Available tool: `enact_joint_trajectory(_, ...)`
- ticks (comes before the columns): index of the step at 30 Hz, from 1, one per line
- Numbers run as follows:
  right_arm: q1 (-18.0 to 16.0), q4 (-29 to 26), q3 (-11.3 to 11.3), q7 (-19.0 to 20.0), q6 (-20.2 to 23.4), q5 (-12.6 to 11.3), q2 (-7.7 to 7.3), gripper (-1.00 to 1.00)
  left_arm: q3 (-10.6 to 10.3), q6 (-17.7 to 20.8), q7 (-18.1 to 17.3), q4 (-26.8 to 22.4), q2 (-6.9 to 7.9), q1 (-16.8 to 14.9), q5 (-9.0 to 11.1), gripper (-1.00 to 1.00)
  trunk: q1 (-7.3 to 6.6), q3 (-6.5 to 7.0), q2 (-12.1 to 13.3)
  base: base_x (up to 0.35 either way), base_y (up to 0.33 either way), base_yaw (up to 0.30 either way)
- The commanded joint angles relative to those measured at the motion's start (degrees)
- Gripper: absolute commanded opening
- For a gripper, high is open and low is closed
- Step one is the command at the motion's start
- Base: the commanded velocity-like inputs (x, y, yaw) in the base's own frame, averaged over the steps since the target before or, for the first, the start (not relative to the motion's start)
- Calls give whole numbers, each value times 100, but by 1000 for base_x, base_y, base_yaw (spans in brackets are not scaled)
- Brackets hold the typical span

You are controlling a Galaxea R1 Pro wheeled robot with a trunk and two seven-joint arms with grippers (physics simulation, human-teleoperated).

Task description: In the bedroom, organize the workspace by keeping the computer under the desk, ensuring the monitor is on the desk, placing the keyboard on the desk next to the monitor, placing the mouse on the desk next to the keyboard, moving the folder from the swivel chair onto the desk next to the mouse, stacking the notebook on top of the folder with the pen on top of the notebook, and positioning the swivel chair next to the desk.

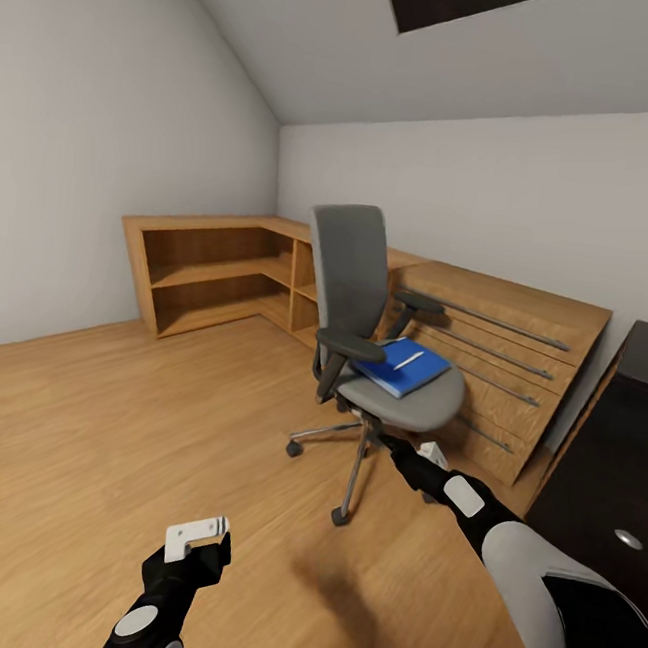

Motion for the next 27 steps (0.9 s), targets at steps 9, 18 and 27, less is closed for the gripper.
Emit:
enact_joint_trajectory(9, -2, -3, -26, 9, 39, -11, -1, 100, -6, 13, 45, -9, 0, 1, 55, 100, -4, -4, -2, -296, -148, 0)
enact_joint_trajectory(18, -2, -3, -28, 9, 37, -11, -1, 100, -6, 11, 45, -9, 0, -1, 54, 100, -4, -4, -2, -296, -184, 0)
enact_joint_trajectory(27, -2, -3, -23, -10, 24, -4, 2, 100, -6, 11, 45, -9, 0, 0, 55, 100, -4, -4, -2, -289, -178, 0)
